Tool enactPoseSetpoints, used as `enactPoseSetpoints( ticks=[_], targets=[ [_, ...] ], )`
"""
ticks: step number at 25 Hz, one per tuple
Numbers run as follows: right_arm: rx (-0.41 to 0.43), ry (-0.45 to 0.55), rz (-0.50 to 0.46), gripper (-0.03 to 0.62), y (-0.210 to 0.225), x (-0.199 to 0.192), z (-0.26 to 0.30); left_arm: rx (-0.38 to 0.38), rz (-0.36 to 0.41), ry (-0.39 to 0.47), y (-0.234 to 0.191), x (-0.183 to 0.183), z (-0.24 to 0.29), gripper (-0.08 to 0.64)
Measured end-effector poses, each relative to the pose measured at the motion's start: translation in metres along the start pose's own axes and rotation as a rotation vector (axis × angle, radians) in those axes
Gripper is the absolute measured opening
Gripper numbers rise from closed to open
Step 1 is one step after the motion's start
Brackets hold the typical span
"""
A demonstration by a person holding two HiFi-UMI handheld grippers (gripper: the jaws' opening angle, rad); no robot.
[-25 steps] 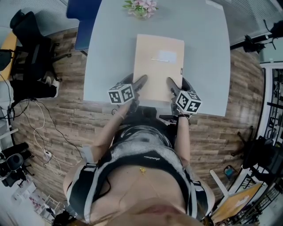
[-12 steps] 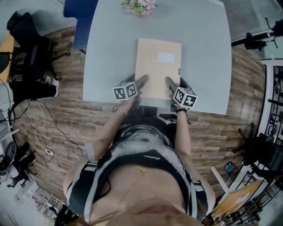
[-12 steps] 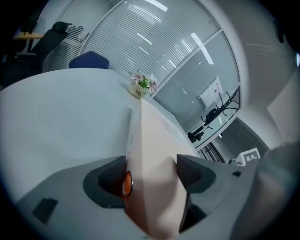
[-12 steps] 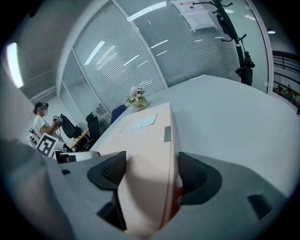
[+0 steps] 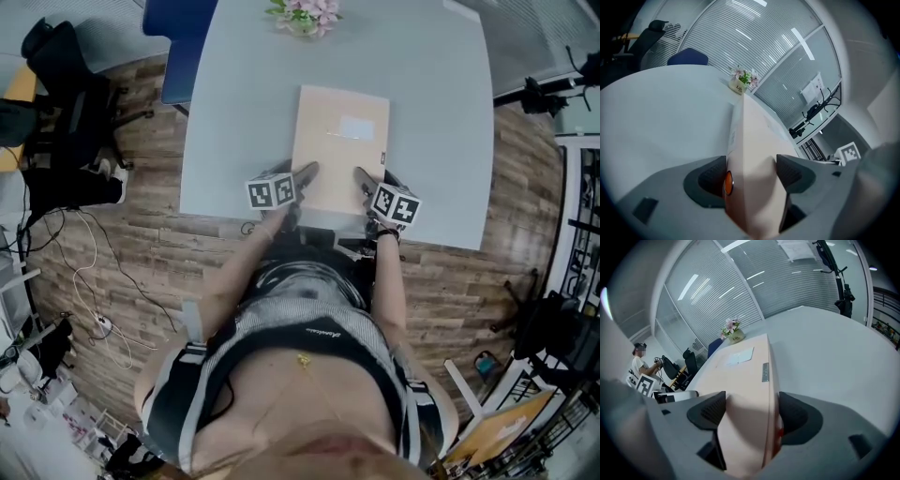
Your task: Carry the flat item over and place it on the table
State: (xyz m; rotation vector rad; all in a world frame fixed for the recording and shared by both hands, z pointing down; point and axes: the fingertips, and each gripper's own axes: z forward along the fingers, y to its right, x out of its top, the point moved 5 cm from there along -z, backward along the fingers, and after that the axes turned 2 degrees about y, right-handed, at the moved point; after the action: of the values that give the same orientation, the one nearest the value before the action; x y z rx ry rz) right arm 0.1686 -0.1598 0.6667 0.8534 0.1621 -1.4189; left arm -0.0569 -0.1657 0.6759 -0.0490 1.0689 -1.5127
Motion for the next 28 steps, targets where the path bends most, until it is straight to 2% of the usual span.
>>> enactPoseSetpoints(
  ticks=[4, 8, 11, 18, 21, 28],
  targets=[
    [-0.001, -0.018, 0.009, 0.351, 0.0004, 0.0005, -0.0003, -0.009, 0.007, -0.004, 0.0004, -0.0001, 0.0002, 0.333],
    [-0.009, -0.022, 0.009, 0.351, 0.0011, 0.001, -0.0001, 0.018, 0.055, -0.006, 0.0003, 0.003, -0.0011, 0.333],
    [-0.019, -0.031, 0.007, 0.353, -0.0001, 0.0002, 0.0002, 0.003, 0.071, -0.022, 0.0012, 0.001, 0.001, 0.333],
    [-0.038, -0.051, 0.005, 0.36, 0.0001, 0.003, -0.0013, 0.008, 0.029, -0.081, 0.0029, 0.0026, 0.0016, 0.333],
    [-0.054, -0.063, 0.0, 0.36, -0.0013, 0.0038, -0.0028, 0.026, 0.045, -0.123, 0.0057, 0.0058, 0.0003, 0.333],
    [-0.066, -0.102, 0.004, 0.359, -0.0037, 0.0062, -0.0008, 0.029, 0.05, -0.142, 0.0051, 0.0087, -0.0006, 0.328]
  ],
)
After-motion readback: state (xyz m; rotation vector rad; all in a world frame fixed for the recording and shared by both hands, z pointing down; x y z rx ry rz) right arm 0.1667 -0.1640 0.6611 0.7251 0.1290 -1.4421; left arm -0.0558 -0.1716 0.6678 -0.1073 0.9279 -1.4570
